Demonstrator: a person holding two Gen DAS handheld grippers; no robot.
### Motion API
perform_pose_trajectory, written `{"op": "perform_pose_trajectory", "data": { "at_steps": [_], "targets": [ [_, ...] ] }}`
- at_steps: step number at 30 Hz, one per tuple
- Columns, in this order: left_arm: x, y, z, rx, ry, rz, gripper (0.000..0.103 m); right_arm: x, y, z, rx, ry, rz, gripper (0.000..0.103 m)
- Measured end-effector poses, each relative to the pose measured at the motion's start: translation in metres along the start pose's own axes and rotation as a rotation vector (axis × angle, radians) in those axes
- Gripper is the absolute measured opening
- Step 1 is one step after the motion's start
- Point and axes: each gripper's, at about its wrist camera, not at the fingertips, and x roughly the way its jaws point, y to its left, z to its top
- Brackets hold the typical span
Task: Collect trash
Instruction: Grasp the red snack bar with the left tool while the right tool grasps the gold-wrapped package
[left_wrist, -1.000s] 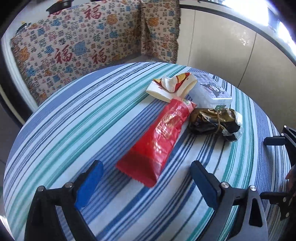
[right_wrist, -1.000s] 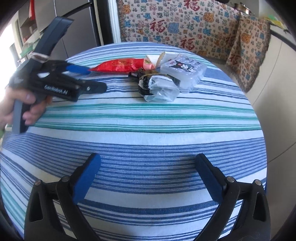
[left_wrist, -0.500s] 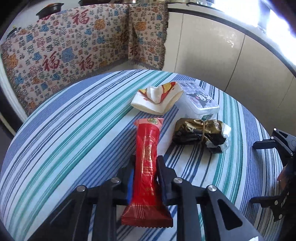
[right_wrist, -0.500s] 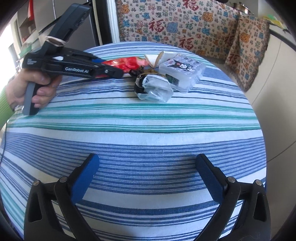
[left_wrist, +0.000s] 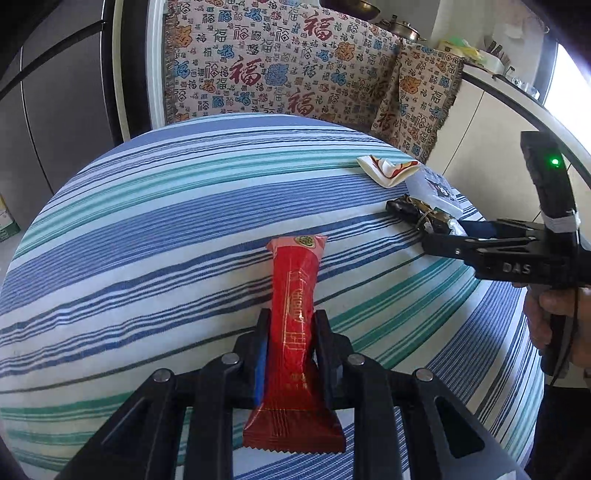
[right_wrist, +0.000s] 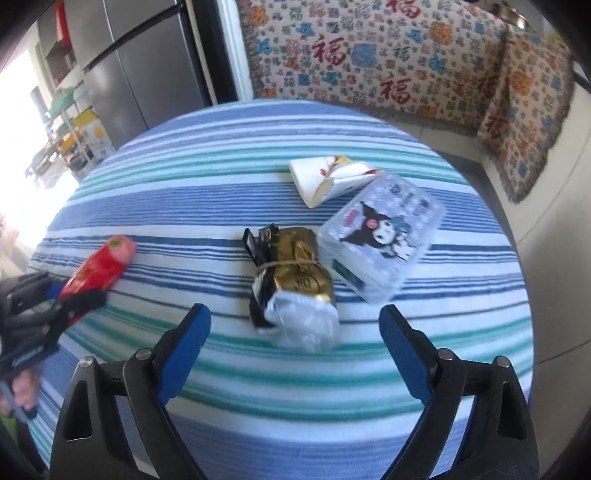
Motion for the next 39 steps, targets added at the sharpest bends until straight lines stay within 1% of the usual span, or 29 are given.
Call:
{"op": "perform_pose_trajectory", "data": {
  "at_steps": [1,2,3,4,5,7,9,10,11,12,13,14,15,16,17,19,21,25,39],
  "targets": [
    [-0.001,-0.002,0.000,-0.001,-0.001,0.003,0.023,0.005,0.000,0.000,0.010,0.009,0.002,0.055],
    [-0.002,-0.003,-0.001,0.001,-0.002,0.008,0.024,0.010,0.001,-0.002,0.025,0.019,0.012,0.050],
    [-0.003,-0.005,-0.002,0.003,-0.004,0.012,0.024,0.006,0.000,-0.006,0.025,-0.005,0.002,0.047],
    [-0.004,-0.005,-0.002,0.006,-0.007,0.016,0.025,0.002,0.002,-0.012,0.033,-0.015,0.009,0.045],
    [-0.003,-0.006,-0.002,0.009,-0.010,0.020,0.025,-0.004,0.006,-0.021,0.049,-0.019,0.027,0.045],
    [-0.003,-0.008,-0.003,0.016,-0.018,0.032,0.025,-0.017,0.017,-0.039,0.051,-0.034,0.036,0.045],
    [-0.003,-0.010,-0.005,0.021,-0.027,0.047,0.026,-0.031,0.035,-0.065,0.036,-0.049,0.017,0.045],
    [-0.003,-0.012,-0.006,0.027,-0.029,0.061,0.026,-0.035,0.042,-0.072,0.029,-0.059,0.000,0.045],
    [-0.003,-0.014,-0.006,0.032,-0.026,0.074,0.028,-0.040,0.051,-0.084,0.018,-0.080,-0.033,0.045],
    [-0.003,-0.016,-0.006,0.040,-0.020,0.087,0.032,-0.043,0.057,-0.089,0.009,-0.100,-0.063,0.048],
    [-0.004,-0.020,-0.007,0.040,-0.012,0.103,0.049,-0.045,0.060,-0.094,0.007,-0.113,-0.085,0.053],
    [-0.006,-0.021,-0.008,0.036,-0.012,0.123,0.071,-0.044,0.061,-0.097,0.013,-0.108,-0.096,0.058],
    [-0.009,-0.020,-0.010,0.034,-0.028,0.142,0.077,-0.041,0.060,-0.095,0.017,-0.096,-0.096,0.070],
    [-0.011,-0.019,-0.011,0.036,-0.046,0.158,0.079,-0.041,0.059,-0.095,0.023,-0.095,-0.089,0.076],
    [-0.010,-0.018,-0.013,0.038,-0.041,0.171,0.079,-0.041,0.057,-0.095,0.031,-0.097,-0.083,0.077],
    [-0.005,-0.013,-0.017,0.027,-0.010,0.184,0.079,-0.039,0.054,-0.095,0.049,-0.083,-0.073,0.083],
    [-0.007,-0.010,-0.018,0.017,-0.015,0.188,0.079,-0.040,0.052,-0.097,0.059,-0.083,-0.071,0.086],
    [-0.006,-0.009,-0.018,0.022,-0.019,0.202,0.080,-0.037,0.055,-0.095,0.038,-0.063,-0.087,0.095],
    [-0.007,-0.009,-0.018,0.020,-0.027,0.201,0.080,-0.036,0.052,-0.096,0.041,-0.057,-0.057,0.102]
  ]
}}
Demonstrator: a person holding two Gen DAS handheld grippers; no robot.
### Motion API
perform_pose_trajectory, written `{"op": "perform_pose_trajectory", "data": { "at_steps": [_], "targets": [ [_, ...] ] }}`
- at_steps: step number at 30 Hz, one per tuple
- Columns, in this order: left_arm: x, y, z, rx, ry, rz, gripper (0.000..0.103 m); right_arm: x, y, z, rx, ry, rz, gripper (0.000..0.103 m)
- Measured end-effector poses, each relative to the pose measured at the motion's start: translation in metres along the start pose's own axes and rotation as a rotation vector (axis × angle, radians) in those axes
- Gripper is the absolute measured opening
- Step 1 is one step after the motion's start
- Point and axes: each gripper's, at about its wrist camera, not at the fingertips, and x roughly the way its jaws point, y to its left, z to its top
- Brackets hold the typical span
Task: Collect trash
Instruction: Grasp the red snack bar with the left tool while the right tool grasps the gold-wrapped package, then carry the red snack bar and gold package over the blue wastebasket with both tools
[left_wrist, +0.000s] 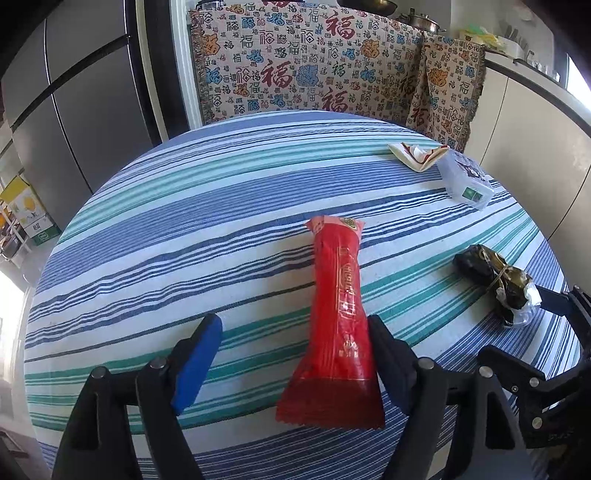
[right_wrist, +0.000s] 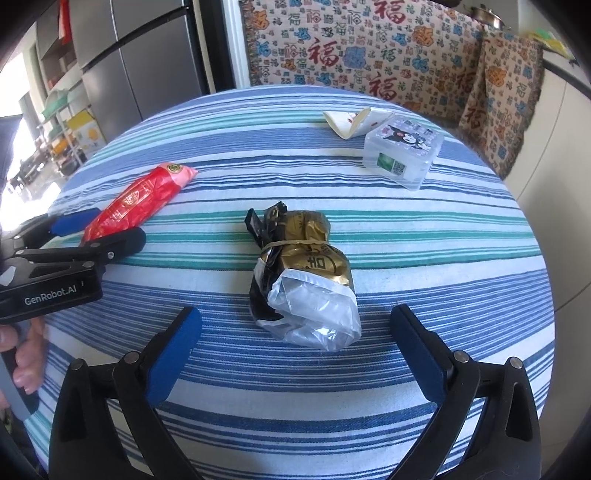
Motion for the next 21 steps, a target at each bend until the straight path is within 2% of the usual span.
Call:
{"op": "perform_pose_trajectory", "data": {
  "at_steps": [4,8,11,12,15,18,19,20,21],
  "targets": [
    [-0.001,0.003,0.001,-0.005,-0.003,-0.023,0.081,-0.001,-0.002,0.000,0.017,-0.009,0.022,0.102],
    [-0.003,0.010,0.007,0.048,0.011,-0.122,0.081,-0.005,-0.015,0.002,0.044,-0.009,0.114,0.101],
    [-0.009,0.010,0.015,0.064,0.021,-0.187,0.081,-0.009,-0.026,0.011,0.041,0.060,0.152,0.097],
    [-0.010,0.008,0.019,0.076,0.031,-0.202,0.081,-0.011,-0.028,0.017,0.034,0.072,0.157,0.093],
    [-0.009,0.000,0.031,0.095,0.062,-0.245,0.081,-0.014,-0.027,0.040,0.007,0.132,0.167,0.090],
    [-0.003,-0.009,0.041,0.127,0.103,-0.234,0.081,-0.004,-0.014,0.060,-0.035,0.216,0.176,0.086],
    [-0.001,-0.013,0.042,0.138,0.120,-0.223,0.079,0.002,-0.010,0.065,-0.051,0.248,0.168,0.082],
    [0.001,-0.015,0.043,0.152,0.133,-0.212,0.072,0.009,-0.004,0.068,-0.072,0.289,0.154,0.080],
    [0.003,-0.019,0.043,0.169,0.147,-0.206,0.066,0.015,0.001,0.069,-0.087,0.319,0.139,0.071]
  ]
}}
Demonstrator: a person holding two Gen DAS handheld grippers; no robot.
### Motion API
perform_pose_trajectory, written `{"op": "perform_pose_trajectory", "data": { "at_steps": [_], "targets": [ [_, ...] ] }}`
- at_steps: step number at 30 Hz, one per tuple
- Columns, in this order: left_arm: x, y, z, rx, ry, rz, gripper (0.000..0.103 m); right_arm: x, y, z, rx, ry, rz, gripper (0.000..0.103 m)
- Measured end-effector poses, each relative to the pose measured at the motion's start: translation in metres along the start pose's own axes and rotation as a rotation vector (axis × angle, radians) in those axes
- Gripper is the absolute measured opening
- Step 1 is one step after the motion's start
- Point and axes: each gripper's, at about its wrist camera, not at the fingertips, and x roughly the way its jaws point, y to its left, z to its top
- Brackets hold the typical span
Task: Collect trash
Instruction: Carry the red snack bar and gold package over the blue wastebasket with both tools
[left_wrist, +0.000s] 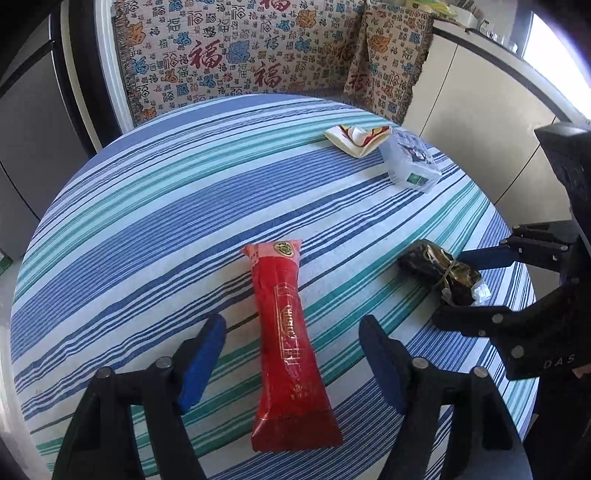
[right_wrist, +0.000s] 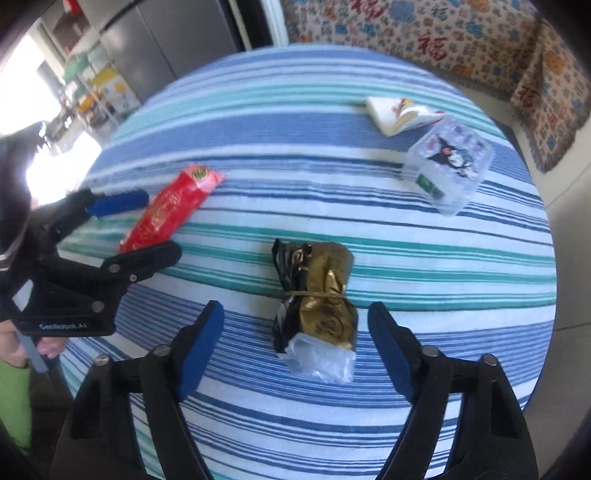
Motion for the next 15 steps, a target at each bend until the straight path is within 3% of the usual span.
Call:
{"op": "perform_pose_trajectory", "data": {
  "at_steps": [2,5,9,15],
  "targets": [
    [0.005,-0.003,0.000,0.016,0.024,0.003,0.037,0.007,0.001,0.002,-0.003,0.037,-0.026,0.051],
    [0.005,-0.005,-0.001,0.019,0.020,0.017,0.022,0.002,0.001,0.000,0.011,0.023,-0.032,0.044],
    [-0.004,-0.001,0.000,-0.045,-0.008,-0.025,0.017,-0.017,-0.007,-0.009,0.043,-0.039,-0.024,0.044],
    [-0.029,-0.023,-0.001,-0.027,-0.068,-0.056,0.015,-0.034,-0.016,-0.027,0.095,-0.108,0.002,0.044]
  ]
}}
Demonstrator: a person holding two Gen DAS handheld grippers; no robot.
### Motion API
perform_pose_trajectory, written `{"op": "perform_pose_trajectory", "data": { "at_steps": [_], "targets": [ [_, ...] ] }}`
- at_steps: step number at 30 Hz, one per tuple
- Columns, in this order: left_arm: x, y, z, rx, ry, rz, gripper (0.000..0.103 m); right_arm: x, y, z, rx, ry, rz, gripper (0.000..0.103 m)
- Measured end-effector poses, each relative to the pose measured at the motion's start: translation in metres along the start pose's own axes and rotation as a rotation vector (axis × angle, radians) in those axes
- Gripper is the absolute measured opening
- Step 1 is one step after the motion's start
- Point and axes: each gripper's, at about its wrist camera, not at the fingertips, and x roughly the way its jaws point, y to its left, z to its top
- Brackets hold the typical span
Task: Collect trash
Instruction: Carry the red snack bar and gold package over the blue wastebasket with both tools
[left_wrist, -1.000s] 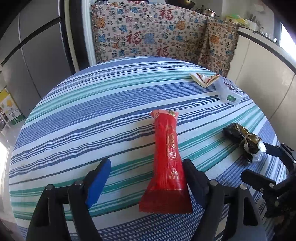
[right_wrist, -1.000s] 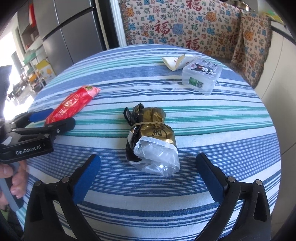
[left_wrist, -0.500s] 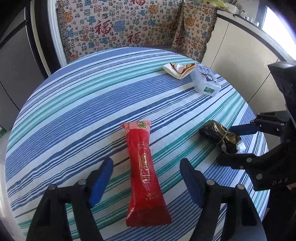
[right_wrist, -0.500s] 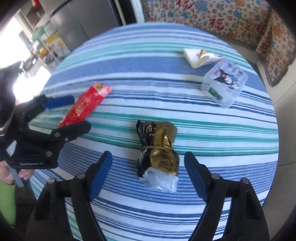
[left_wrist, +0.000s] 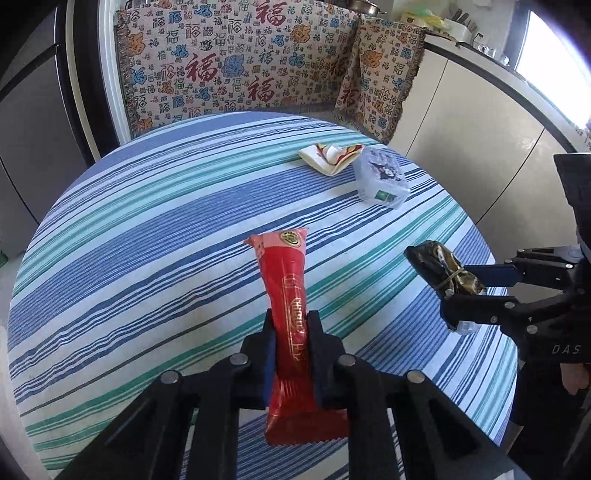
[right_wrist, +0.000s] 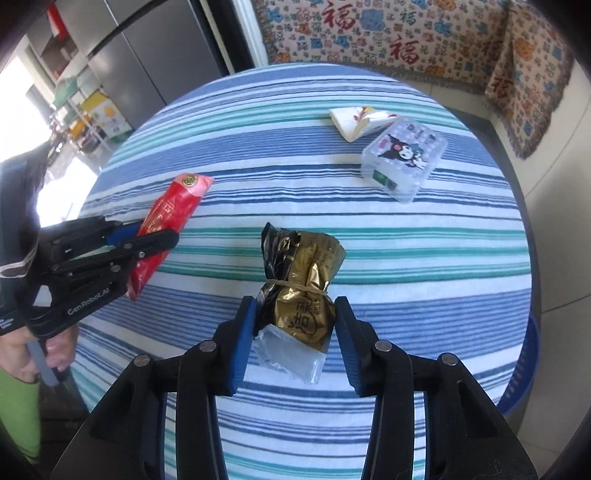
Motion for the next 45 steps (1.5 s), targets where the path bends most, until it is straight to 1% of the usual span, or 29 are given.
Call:
{"op": "perform_pose_trajectory", "data": {
  "at_steps": [4,9,15,22,27,30,34,36,41,45],
  "targets": [
    [-0.009,-0.020,0.002,0.034,-0.015,-0.020,0.015,-0.007,-0.012,-0.008,0.035,-0.024,0.028,0.044],
    [-0.011,-0.045,0.007,0.063,-0.025,-0.052,0.014,-0.015,-0.030,-0.017,0.075,-0.049,0.043,0.044],
    [-0.004,-0.067,0.014,0.070,-0.020,-0.083,0.013,-0.022,-0.045,-0.031,0.109,-0.063,0.049,0.044],
    [0.004,-0.098,0.020,0.103,-0.013,-0.115,0.013,-0.031,-0.069,-0.047,0.158,-0.092,0.065,0.044],
    [0.009,-0.127,0.033,0.115,-0.012,-0.161,0.013,-0.047,-0.096,-0.058,0.215,-0.124,0.056,0.044],
    [0.010,-0.155,0.046,0.136,-0.024,-0.205,0.012,-0.072,-0.125,-0.066,0.254,-0.163,0.023,0.044],
    [0.021,-0.199,0.064,0.170,-0.023,-0.258,0.012,-0.109,-0.181,-0.081,0.344,-0.219,-0.061,0.044],
    [0.032,-0.225,0.073,0.188,-0.009,-0.279,0.012,-0.121,-0.209,-0.089,0.385,-0.226,-0.103,0.044],
    [0.069,-0.295,0.085,0.233,0.044,-0.341,0.012,-0.133,-0.269,-0.109,0.481,-0.226,-0.186,0.044],
    [0.107,-0.342,0.085,0.249,0.090,-0.366,0.012,-0.128,-0.307,-0.128,0.554,-0.217,-0.221,0.044]
  ]
}}
